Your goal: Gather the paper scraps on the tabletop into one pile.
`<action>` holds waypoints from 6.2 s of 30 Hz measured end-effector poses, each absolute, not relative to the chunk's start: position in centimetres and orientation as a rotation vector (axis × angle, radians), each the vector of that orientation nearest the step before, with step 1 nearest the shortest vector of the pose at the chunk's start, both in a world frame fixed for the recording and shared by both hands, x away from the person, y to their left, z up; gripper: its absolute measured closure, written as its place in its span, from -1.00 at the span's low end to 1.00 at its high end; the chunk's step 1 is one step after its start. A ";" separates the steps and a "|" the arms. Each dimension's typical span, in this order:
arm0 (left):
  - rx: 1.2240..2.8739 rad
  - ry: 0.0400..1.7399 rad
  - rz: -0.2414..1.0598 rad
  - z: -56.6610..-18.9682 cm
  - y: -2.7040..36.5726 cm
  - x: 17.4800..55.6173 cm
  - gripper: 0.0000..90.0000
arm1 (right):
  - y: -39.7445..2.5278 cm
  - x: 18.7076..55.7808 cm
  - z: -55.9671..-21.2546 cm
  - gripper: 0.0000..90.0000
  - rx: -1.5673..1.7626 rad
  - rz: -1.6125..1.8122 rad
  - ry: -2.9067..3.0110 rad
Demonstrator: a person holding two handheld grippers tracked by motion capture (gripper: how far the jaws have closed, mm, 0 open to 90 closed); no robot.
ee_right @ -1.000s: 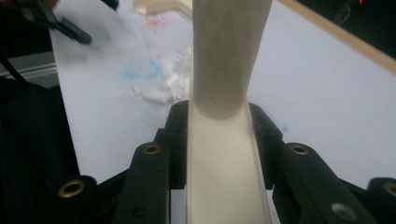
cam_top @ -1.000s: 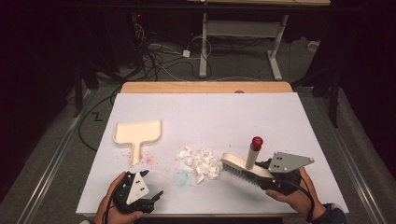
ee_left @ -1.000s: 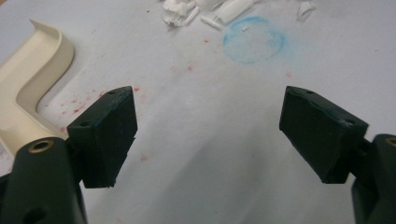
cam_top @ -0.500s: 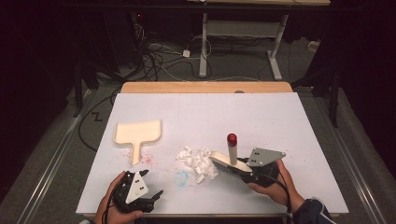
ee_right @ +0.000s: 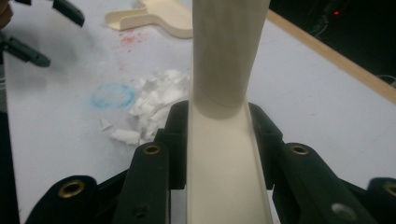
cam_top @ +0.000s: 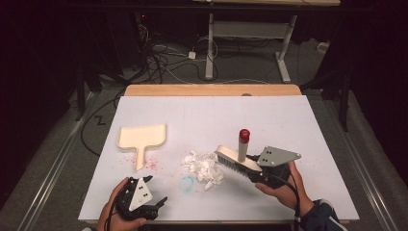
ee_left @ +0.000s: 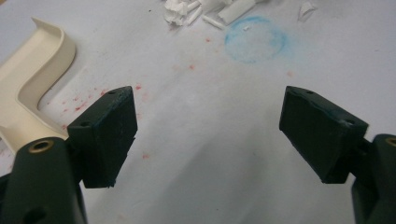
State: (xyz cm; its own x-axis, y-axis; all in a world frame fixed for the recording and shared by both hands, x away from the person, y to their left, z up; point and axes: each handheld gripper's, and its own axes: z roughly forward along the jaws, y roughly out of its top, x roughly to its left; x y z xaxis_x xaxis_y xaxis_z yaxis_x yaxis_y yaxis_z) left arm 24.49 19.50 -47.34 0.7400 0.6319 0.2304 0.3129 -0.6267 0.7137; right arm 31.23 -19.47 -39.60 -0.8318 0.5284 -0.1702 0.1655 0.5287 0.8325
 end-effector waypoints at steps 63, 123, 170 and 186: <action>2.287 0.694 0.565 -47.7 19.3 24.9 -0.58 | -9.4 40.7 -44.5 0.51 0.291 1.362 2.485; 2.310 0.670 0.600 -47.5 18.9 24.6 -0.58 | -16.5 28.5 -40.8 0.51 0.236 1.538 2.504; 2.308 0.686 0.620 -47.4 18.7 24.9 -0.58 | -29.0 29.2 -39.8 0.51 0.819 1.326 2.601; 2.328 0.711 0.607 -47.7 18.1 25.4 -0.57 | -29.6 37.9 -41.6 0.18 0.998 1.002 2.743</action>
State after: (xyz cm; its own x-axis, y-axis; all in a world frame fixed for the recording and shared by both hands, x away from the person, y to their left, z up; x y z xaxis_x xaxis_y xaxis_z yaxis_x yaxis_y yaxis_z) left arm 25.44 18.06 -47.66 0.7491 0.6182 0.2382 0.3319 -0.6614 0.6726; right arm 37.86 -29.57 -41.59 -0.7892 0.5927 0.1606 0.5566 0.5799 0.5949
